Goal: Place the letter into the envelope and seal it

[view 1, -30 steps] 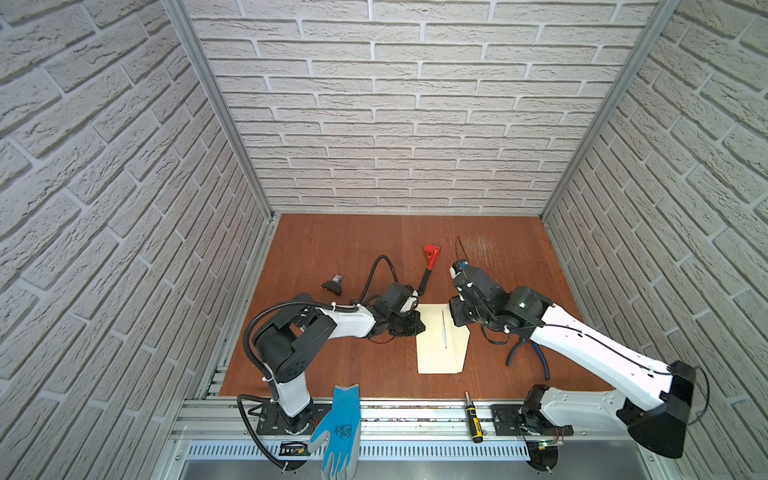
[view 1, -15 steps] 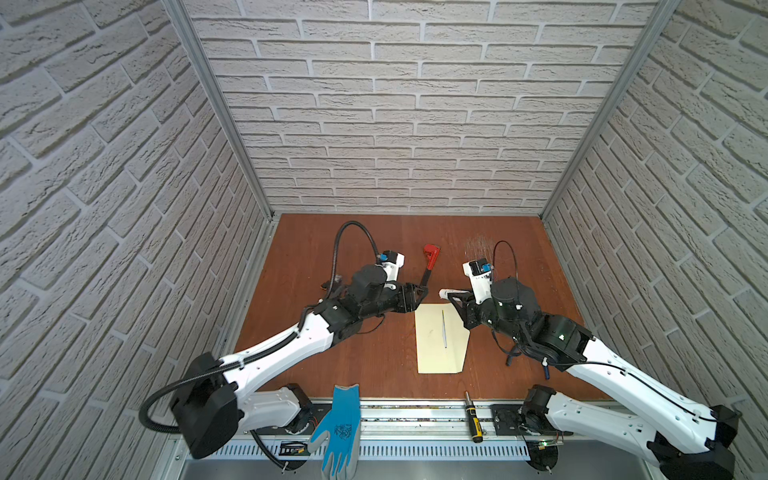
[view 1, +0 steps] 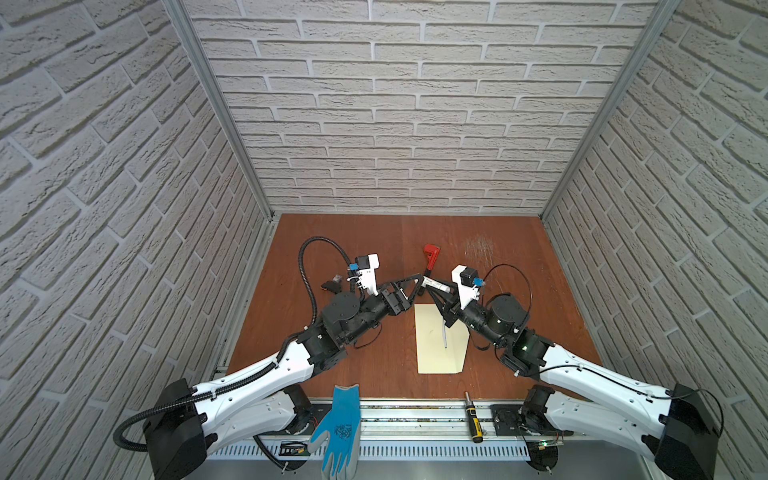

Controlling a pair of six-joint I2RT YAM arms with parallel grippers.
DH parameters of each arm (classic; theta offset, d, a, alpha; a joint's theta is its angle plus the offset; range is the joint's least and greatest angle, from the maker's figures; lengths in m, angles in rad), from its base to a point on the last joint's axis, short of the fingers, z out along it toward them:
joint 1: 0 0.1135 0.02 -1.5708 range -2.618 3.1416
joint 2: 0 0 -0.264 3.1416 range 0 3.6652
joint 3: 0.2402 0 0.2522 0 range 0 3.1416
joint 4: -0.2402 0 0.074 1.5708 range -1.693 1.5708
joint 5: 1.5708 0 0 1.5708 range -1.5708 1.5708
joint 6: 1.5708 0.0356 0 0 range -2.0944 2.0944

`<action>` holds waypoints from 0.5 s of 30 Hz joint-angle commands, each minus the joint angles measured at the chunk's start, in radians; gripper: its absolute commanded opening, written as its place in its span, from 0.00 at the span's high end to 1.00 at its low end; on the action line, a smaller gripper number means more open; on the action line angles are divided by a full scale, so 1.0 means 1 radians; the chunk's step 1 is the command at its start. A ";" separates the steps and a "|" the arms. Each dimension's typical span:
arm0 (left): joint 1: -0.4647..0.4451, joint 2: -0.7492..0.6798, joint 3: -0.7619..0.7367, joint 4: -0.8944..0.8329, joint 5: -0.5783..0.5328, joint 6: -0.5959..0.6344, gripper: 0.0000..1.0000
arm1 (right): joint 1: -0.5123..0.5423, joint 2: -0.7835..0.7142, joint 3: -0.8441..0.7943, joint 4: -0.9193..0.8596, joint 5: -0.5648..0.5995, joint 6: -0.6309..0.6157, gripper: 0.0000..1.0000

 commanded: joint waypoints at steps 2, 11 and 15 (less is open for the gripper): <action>-0.020 0.021 -0.003 0.208 -0.054 -0.062 0.11 | -0.004 0.049 -0.018 0.337 -0.024 -0.057 0.94; -0.030 0.051 0.026 0.220 -0.080 -0.100 0.13 | 0.000 0.106 -0.020 0.473 -0.048 -0.067 0.94; -0.030 0.115 0.052 0.284 -0.058 -0.134 0.19 | 0.002 0.123 -0.018 0.502 -0.068 -0.074 0.94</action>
